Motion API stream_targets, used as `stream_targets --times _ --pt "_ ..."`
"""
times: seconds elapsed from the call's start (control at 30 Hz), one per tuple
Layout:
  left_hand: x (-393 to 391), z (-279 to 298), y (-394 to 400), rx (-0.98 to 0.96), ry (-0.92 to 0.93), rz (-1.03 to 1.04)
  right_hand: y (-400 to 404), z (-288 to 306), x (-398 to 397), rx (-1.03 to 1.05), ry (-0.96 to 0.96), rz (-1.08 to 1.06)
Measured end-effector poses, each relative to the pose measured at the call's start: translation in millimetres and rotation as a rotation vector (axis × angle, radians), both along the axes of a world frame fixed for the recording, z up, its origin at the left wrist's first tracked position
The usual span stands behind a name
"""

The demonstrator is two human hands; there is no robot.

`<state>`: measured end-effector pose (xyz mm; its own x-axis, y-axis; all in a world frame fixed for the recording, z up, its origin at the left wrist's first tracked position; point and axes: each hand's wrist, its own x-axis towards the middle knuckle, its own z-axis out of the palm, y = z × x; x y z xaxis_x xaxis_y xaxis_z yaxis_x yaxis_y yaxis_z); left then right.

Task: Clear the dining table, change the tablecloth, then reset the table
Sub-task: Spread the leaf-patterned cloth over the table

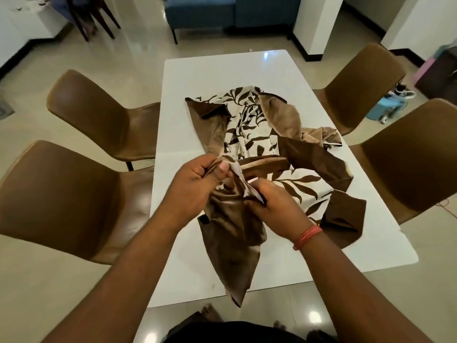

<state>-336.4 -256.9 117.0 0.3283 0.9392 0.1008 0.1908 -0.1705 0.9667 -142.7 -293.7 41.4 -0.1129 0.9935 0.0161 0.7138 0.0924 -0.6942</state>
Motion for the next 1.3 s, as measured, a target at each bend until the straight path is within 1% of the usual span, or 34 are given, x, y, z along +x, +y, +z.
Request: stream_targets --times 0.03,0.13,0.2,0.23,0.27,0.3,0.37,0.4,0.43,0.53,0.57,0.6,0.63,0.67,0.7,0.73,0.77,0.8,0.83,0.9,0.97,1.0,1.07,1.1,1.17,1.3 --pt "-3.8 3.7 -2.5 0.013 -0.021 -0.003 -2.7 -10.3 -1.0 0.052 -0.047 -0.034" --pt "-11.8 6.1 -14.2 -0.002 -0.091 -0.027 -4.0 -38.0 -3.1 0.198 -0.109 -0.131" --pt "-14.3 5.2 -20.3 -0.077 -0.244 0.023 1.3 -51.2 -3.5 0.281 -0.021 -0.22" --pt "-16.6 6.5 -20.2 -0.109 -0.354 0.079 5.0 -62.0 -0.1 0.278 0.042 -0.279" --pt "-20.2 7.6 -18.3 -0.119 -0.453 0.14 7.5 -75.9 7.1 0.221 0.057 -0.334" --pt "-24.8 8.9 -16.1 -0.105 -0.508 0.189 8.5 -91.8 16.2 0.131 -0.011 -0.367" --pt "-37.3 12.1 -11.9 -0.069 -0.495 0.223 3.9 -122.0 37.1 -0.058 -0.399 -0.311" --pt "-42.3 11.3 -10.6 -0.06 -0.476 0.228 1.4 -133.2 48.6 -0.14 -0.556 -0.276" --pt "-46.0 9.6 -10.7 -0.054 -0.462 0.244 3.1 -141.1 61.5 -0.206 -0.64 -0.236" --pt "-53.4 2.6 -11.5 -0.018 -0.394 0.387 39.6 -131.4 106.8 -0.301 -0.655 -0.092" --pt "-57.9 -1.3 -10.5 -0.016 -0.372 0.462 60.4 -117.7 123.9 -0.292 -0.633 -0.088" --pt "-64.1 -5.7 -8.8 -0.024 -0.358 0.558 83.3 -95.6 140.1 -0.246 -0.56 -0.182" --pt "-71.9 -11.5 -5.7 -0.041 -0.36 0.668 109.8 -73.7 159.9 -0.153 -0.463 -0.329" --pt "-80.4 -17.4 -1.8 -0.063 -0.379 0.778 132.5 -49.3 180.2 -0.006 -0.302 -0.557" --pt "-88.0 -23.5 1.3 -0.084 -0.404 0.878 148.7 -24.1 198.5 0.121 -0.085 -0.808" --pt "-93.4 -29.7 2.4 -0.099 -0.419 0.957 158.7 -2.8 210.2 0.215 0.159 -0.996" --pt "-96.3 -36.5 2.8 -0.104 -0.413 1.009 163.6 7.9 215.6 0.288 0.3 -1.064" --pt "-96.8 -42.6 2.8 -0.099 -0.383 1.04 162.7 11.7 206.4 0.296 0.275 -1.029" --pt "-95.4 -48.9 1.9 -0.097 -0.337 1.052 157.9 7.7 191.7 0.279 0.241 -0.929" --pt "-91.6 -60.5 1.1 -0.132 -0.282 1.053 140.1 -22.4 159.7 0.269 0.109 -0.703" --pt "-89.3 -71.5 2.5 -0.167 -0.252 1.032 119.3 -64.8 127.0 0.228 0.021 -0.472" --pt "-88.3 -77.1 3.3 -0.169 -0.233 1.025 108.9 -84.5 110.9 0.186 -0.046 -0.352" --pt "-82.5 -82.4 2.3 -0.159 -0.179 1.003 92.0 -113.5 83.5 0.004 -0.154 -0.178" --pt "-78.9 -83.7 0.4 -0.151 -0.147 0.992 83.7 -122.7 69.7 -0.1 -0.161 -0.125" --pt "-71.8 -86.1 -3.6 -0.139 -0.076 0.952 77.3 -136.2 50.2 -0.206 -0.158 -0.074" --pt "-63.3 -92.9 -8.1 -0.11 0.019 0.88 91.5 -137.3 38.8 -0.229 -0.181 -0.154"
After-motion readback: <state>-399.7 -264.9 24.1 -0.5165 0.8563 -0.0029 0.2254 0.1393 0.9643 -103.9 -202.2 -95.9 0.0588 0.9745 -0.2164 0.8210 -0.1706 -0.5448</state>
